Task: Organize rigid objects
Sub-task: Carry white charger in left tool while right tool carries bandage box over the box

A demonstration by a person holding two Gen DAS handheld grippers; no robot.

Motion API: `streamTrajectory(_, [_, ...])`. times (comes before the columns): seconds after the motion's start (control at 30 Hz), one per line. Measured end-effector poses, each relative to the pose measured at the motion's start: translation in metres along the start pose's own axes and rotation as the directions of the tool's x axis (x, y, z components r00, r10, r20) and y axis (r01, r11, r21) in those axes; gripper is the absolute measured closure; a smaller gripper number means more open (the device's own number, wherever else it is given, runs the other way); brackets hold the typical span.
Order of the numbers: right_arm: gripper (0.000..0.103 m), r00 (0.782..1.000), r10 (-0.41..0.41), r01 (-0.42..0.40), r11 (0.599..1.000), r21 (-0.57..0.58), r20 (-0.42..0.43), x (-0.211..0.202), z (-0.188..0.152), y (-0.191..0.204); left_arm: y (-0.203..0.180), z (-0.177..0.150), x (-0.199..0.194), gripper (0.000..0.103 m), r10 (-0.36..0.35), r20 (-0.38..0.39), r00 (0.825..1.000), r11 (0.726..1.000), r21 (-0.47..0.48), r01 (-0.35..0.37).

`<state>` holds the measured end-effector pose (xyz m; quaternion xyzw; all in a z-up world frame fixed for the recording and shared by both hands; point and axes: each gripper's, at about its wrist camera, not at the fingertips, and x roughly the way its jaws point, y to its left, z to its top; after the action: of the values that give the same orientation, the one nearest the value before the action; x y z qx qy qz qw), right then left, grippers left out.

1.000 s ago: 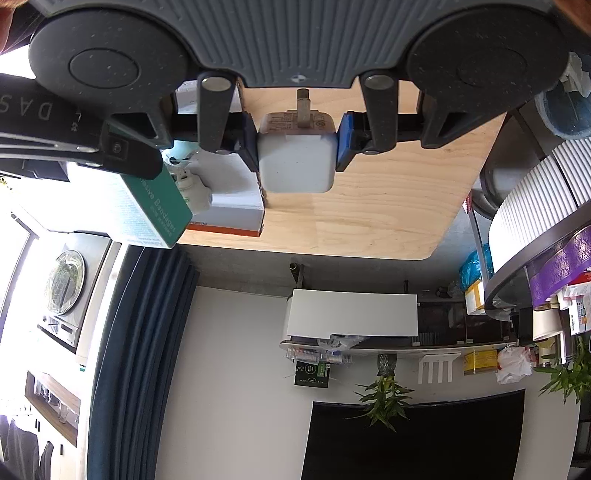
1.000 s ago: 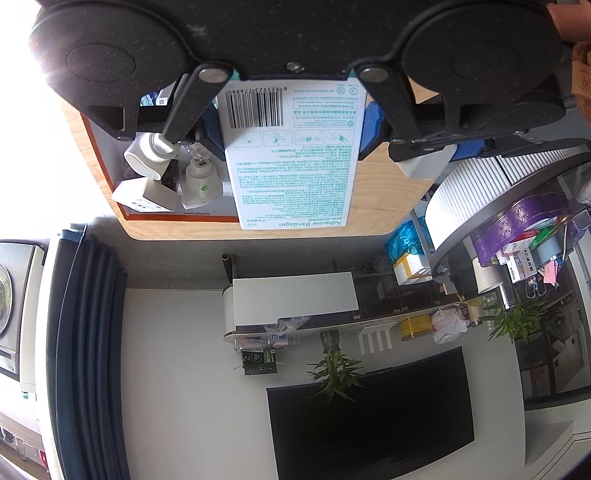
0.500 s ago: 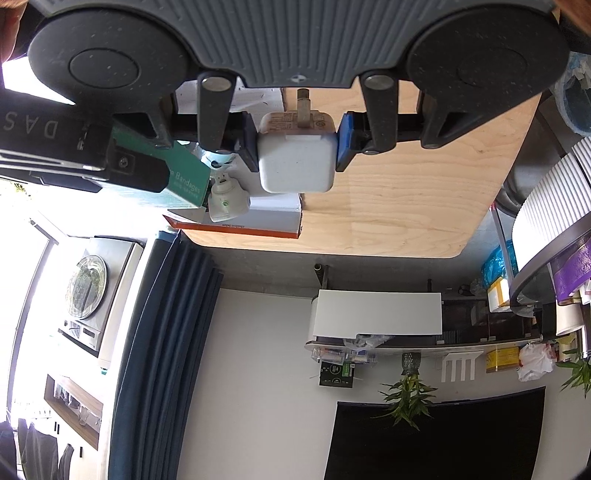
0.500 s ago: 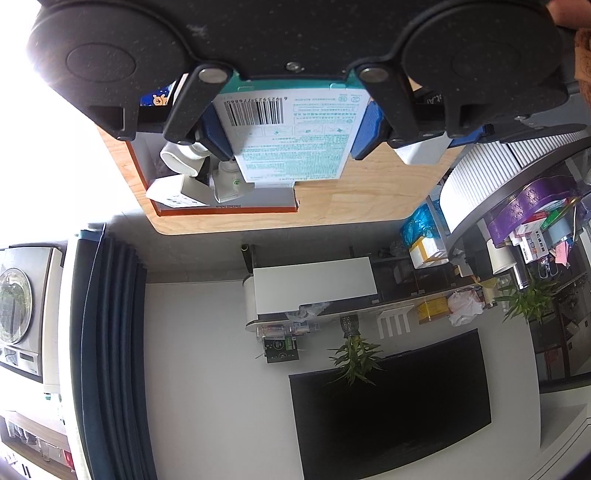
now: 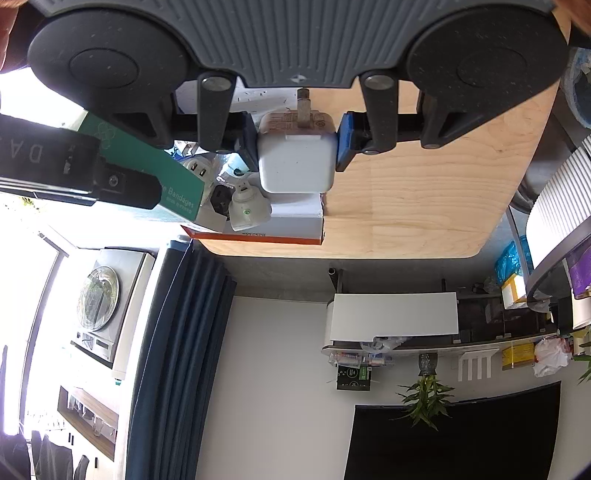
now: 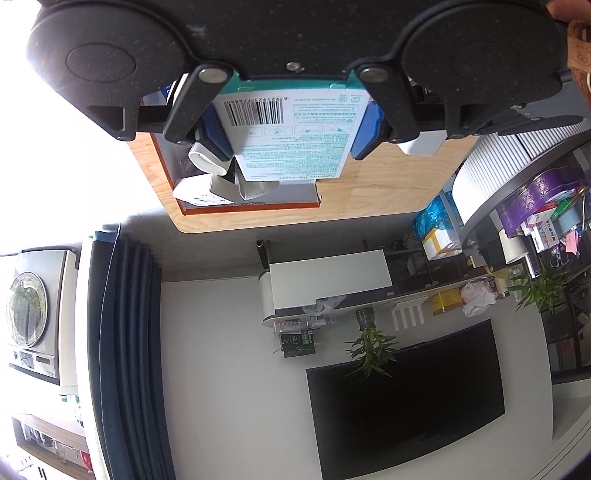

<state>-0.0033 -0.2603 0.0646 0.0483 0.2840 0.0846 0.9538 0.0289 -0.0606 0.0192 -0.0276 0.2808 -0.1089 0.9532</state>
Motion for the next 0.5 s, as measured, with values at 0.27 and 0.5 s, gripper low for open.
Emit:
streamTrajectory(0.27, [0.019,1.0,-0.017,0.017,1.0,0.02,0.004,0.0,0.0,-0.011,-0.008,0.001,0.002,0.061,-0.019,-0.003,1.0,1.0,0.016,0.019])
streamTrajectory(0.5, [0.019,0.999,-0.036,0.036,0.999,0.039,0.014,-0.002,0.001,-0.019,-0.014,0.003,0.007,0.061,-0.032,-0.003,0.999,0.999,0.028,0.032])
